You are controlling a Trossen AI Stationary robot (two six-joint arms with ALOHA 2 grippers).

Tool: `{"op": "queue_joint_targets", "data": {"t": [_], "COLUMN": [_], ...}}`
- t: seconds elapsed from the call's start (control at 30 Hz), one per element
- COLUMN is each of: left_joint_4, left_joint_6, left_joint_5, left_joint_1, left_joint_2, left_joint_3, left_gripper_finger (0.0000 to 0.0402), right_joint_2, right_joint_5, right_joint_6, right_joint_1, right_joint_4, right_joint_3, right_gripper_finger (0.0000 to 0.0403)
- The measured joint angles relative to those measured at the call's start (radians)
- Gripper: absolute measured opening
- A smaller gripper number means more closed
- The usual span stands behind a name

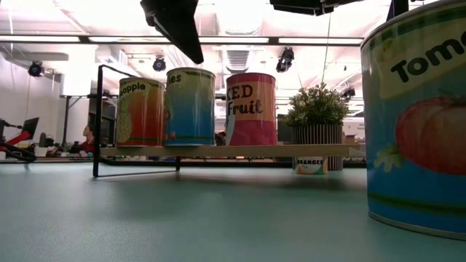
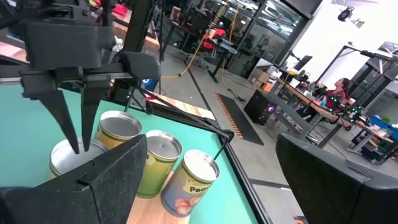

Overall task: Pick and place cans onto a shelf
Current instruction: Put the canned cherries on the shelf

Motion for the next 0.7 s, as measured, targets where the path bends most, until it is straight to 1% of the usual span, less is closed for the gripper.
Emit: {"op": "queue_joint_targets", "data": {"t": [0.1,0.23,0.37,0.7], "left_joint_4": [0.002,0.016,0.015,0.006], "left_joint_6": [-0.001,-0.01,-0.04,-0.094], "left_joint_5": [-0.004,-0.004,-0.009,-0.037], "left_joint_1": [0.0,0.002,0.003,0.012], "left_joint_2": [0.008,0.016,0.016,0.016], "left_joint_3": [-0.011,-0.031,-0.058,-0.067], "left_gripper_finger": [0.0015,0.0002,0.0001,0.0], "right_joint_2": [0.0,0.0,0.0,0.0], "right_joint_5": [0.0,0.0,0.0,0.0], "right_joint_6": [0.0,-0.004,-0.005,-0.006], "right_joint_1": [0.0,0.0,0.0,0.0], "right_joint_4": [0.0,-0.001,-0.001,-0.001], "right_joint_3": [0.0,0.0,0.0,0.0], "right_gripper_finger": [0.0343,0.0343,0.0343,0.0343]}}
